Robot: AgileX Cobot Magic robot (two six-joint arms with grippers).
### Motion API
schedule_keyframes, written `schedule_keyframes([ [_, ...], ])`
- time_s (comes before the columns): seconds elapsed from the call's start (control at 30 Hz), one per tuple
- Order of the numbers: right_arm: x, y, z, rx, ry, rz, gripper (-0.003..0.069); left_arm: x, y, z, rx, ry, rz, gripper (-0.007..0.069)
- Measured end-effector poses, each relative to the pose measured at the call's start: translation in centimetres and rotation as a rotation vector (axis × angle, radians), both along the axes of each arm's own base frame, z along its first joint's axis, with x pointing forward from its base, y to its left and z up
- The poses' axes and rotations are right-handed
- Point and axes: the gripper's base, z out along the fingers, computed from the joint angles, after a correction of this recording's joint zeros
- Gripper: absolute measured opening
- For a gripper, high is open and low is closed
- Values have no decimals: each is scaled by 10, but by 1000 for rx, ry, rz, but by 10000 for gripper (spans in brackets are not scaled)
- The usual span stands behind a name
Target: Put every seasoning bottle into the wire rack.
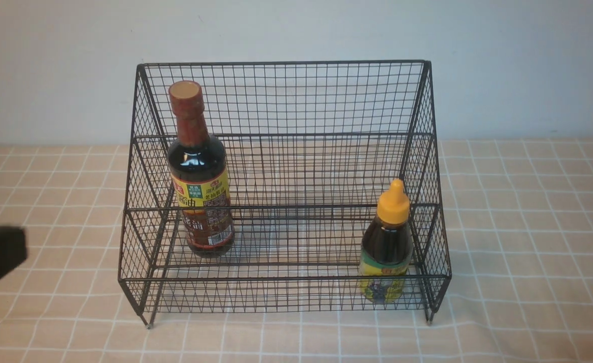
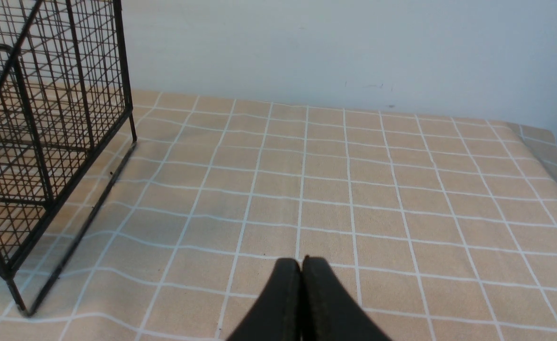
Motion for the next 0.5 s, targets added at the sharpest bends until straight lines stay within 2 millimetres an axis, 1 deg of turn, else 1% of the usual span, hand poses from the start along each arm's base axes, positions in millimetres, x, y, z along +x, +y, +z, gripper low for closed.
schedule_keyframes([
  [0.1, 0, 0, 0, 0, 0, 0, -14, -15, 6, -6, -1, 4, -3, -7],
  [0.17, 0, 0, 0, 0, 0, 0, -14, -19, 7, -8, 1, 8, -4, -7],
  [0.43, 0, 0, 0, 0, 0, 0, -14, -19, 10, -10, 68, -17, -8, -7],
  [0.5, 0, 0, 0, 0, 0, 0, -14, -17, 11, -9, 88, -54, 0, -7],
])
